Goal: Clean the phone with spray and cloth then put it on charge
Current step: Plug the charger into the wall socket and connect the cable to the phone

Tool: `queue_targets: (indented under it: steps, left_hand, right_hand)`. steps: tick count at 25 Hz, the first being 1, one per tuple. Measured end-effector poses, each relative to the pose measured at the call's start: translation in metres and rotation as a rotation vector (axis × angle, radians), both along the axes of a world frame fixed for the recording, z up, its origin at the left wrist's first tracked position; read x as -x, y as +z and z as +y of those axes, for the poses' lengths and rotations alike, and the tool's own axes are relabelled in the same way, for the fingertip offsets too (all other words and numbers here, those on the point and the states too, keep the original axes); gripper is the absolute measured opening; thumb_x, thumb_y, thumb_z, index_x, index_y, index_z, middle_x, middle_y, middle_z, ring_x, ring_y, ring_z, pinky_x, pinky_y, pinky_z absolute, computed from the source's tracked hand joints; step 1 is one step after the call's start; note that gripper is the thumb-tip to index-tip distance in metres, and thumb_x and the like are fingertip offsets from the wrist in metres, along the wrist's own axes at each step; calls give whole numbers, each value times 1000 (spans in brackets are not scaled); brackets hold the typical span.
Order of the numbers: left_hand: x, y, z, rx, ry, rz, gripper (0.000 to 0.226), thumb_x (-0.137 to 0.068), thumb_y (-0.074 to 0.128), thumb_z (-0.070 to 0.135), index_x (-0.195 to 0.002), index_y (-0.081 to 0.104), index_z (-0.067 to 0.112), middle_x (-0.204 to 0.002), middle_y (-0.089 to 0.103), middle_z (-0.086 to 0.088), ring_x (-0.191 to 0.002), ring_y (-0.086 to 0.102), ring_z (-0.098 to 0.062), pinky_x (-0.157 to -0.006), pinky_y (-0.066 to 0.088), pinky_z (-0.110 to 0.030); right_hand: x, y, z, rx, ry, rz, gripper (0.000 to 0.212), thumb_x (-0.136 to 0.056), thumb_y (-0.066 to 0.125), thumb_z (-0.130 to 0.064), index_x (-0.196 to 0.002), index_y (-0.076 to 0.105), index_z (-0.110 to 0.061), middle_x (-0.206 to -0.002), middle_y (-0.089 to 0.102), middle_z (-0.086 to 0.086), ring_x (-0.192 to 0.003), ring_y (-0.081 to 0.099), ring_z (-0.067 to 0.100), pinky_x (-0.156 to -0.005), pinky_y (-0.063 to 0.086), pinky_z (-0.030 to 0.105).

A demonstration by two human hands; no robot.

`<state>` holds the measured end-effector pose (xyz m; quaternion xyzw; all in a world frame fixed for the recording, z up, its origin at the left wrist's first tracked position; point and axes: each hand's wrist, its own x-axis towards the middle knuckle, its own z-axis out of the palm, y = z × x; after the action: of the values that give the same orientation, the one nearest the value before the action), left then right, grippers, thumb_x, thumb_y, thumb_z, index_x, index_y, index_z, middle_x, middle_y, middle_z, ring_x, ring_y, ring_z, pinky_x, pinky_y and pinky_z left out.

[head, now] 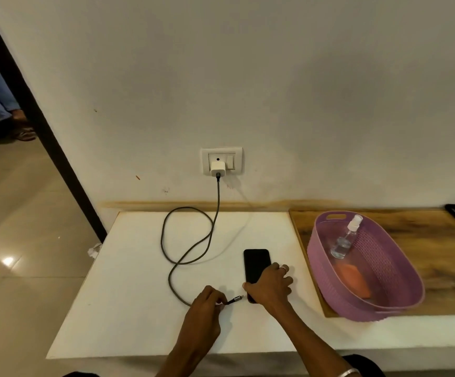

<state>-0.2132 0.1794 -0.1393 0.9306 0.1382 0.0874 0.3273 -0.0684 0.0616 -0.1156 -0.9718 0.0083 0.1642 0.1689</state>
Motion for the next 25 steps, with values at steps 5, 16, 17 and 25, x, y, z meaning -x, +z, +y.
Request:
queue_targets:
  steps: [5,16,17,25]
  left_hand:
    - [5,-3,-1,87,83,67,24,-98,45,12,-98,48,36,-91,60,15,-85,54,-7,-69,43,-15]
    - [-5,35,-6,132,194,-332,35,-90,65,4,-111,71,31,-74,60,17,-70,57,-8,-60,47,-24]
    - [-4,44,-9,159,214,-328,25,-91,67,18,-106,73,37,-73,61,17,-71,57,-8,-60,43,-21]
    - [11,136,-36,408,286,-301,20,-87,73,20,-74,68,35,-67,68,9,-67,65,-2,-61,46,-14]
  right_hand:
    - [-10,-2,1,-202,-2,58,109,-61,85,-39,-141,17,-7,-137,43,14,-121,51,31,-98,49,39]
    - [4,34,-43,-1358,-226,442,81,-57,90,-17,-128,52,-15,-117,65,16,-105,64,34,-80,59,41]
    - [7,40,-44,-1449,-252,494,75,-62,87,-18,-129,53,-13,-119,63,20,-109,62,38,-80,58,43]
    - [24,110,-66,-1925,-355,929,82,-87,38,-70,-134,53,-4,-138,51,26,-123,52,44,-104,42,56]
